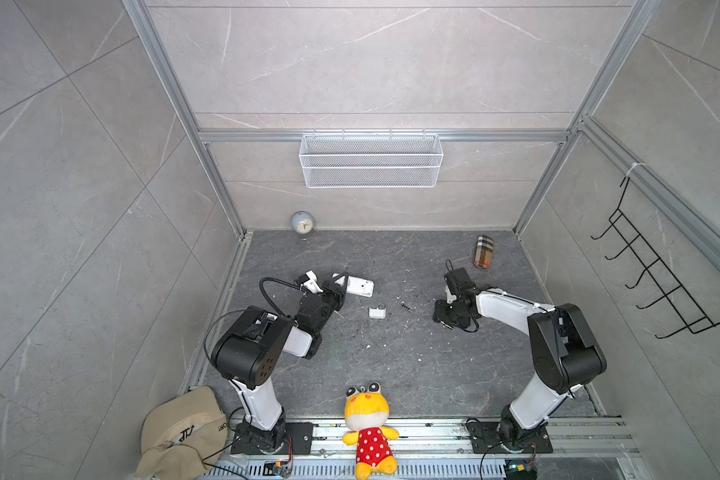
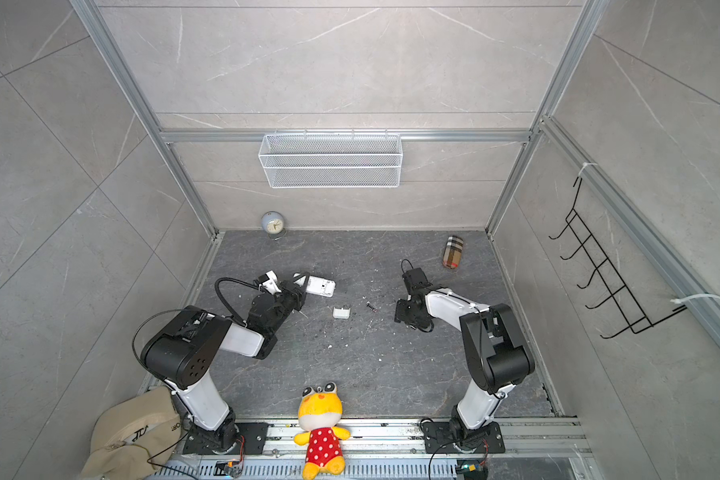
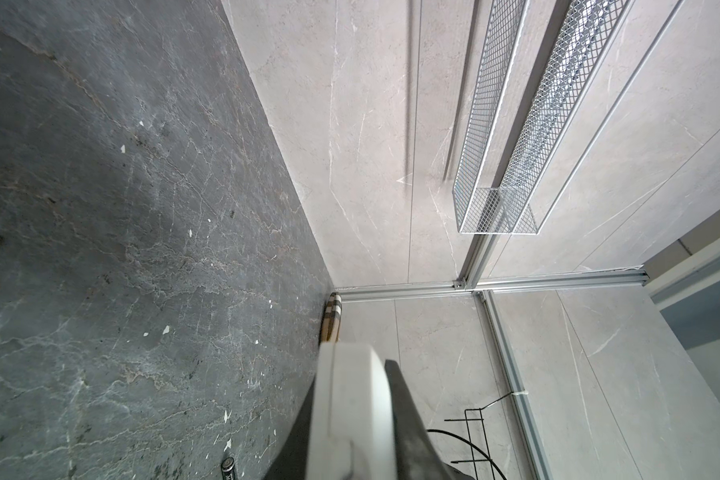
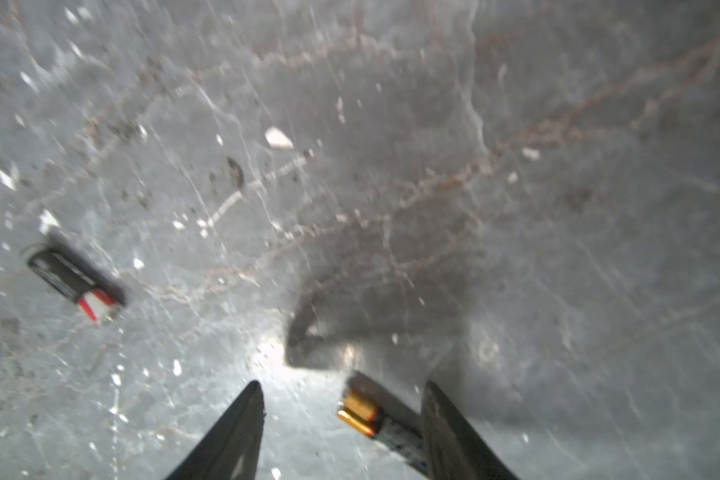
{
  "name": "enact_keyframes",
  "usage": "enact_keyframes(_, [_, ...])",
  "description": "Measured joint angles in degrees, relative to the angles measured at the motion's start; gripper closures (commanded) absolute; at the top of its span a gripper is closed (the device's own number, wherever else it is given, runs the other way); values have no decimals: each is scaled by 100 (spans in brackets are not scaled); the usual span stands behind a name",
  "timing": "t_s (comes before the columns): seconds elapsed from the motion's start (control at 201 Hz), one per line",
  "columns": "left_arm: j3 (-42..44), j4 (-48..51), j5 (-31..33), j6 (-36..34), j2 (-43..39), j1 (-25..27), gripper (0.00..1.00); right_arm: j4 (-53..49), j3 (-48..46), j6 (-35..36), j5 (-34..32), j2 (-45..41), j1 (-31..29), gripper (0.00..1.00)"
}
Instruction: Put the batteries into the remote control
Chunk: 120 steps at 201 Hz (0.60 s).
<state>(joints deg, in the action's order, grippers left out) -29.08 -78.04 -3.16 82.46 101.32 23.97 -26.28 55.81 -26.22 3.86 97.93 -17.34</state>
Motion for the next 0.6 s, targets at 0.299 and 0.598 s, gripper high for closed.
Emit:
enact_keyframes(0.299, [-2,0,-2,2,0,0,93,-289,-142,140,-201,-153,-428,46])
enact_keyframes(0.598, [-2,-2,2,2,-22,0,93,-542,-166,181,-586,-153,-999,64])
